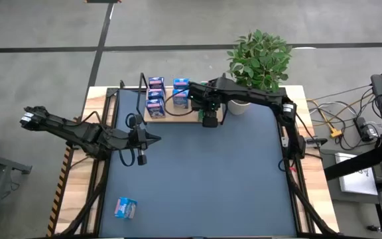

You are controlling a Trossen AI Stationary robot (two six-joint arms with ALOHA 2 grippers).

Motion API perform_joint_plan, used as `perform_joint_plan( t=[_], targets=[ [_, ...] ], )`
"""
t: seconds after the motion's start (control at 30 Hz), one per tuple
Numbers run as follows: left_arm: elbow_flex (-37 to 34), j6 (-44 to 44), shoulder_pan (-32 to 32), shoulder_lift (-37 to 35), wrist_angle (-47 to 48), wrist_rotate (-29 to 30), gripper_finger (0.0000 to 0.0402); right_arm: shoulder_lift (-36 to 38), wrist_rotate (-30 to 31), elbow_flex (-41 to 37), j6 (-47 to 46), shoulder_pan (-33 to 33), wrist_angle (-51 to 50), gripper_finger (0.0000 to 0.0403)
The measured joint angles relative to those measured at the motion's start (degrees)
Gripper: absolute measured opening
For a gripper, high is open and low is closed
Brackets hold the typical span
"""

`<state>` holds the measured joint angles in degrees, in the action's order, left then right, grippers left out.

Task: Stack cereal on shelf
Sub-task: Put the green cereal box on the shelf aligned with the other green cereal boxes

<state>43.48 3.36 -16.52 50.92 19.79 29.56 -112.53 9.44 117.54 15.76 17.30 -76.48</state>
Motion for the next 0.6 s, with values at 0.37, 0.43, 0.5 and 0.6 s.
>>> perform_joint_plan(
  t=[0.37,0.43,0.5,0.6],
  targets=[
    [0.00,-0.05,-0.02,0.00,0.05,0.00,0.0000,-2.26,1.72,-0.03,0.91,0.65,0.93,0.0130],
    [0.00,-0.07,0.00,0.00,0.11,0.00,0.0000,-2.41,1.78,-0.03,1.39,0.74,1.00,0.0130],
    [0.00,-0.33,-0.02,0.00,0.11,0.00,0.0000,-2.51,1.77,-0.01,1.45,0.74,0.98,0.0130],
    [0.00,-0.51,-0.01,0.00,0.09,-0.02,0.0000,-2.53,1.74,-0.01,1.82,0.74,1.02,0.0130]
  ],
)
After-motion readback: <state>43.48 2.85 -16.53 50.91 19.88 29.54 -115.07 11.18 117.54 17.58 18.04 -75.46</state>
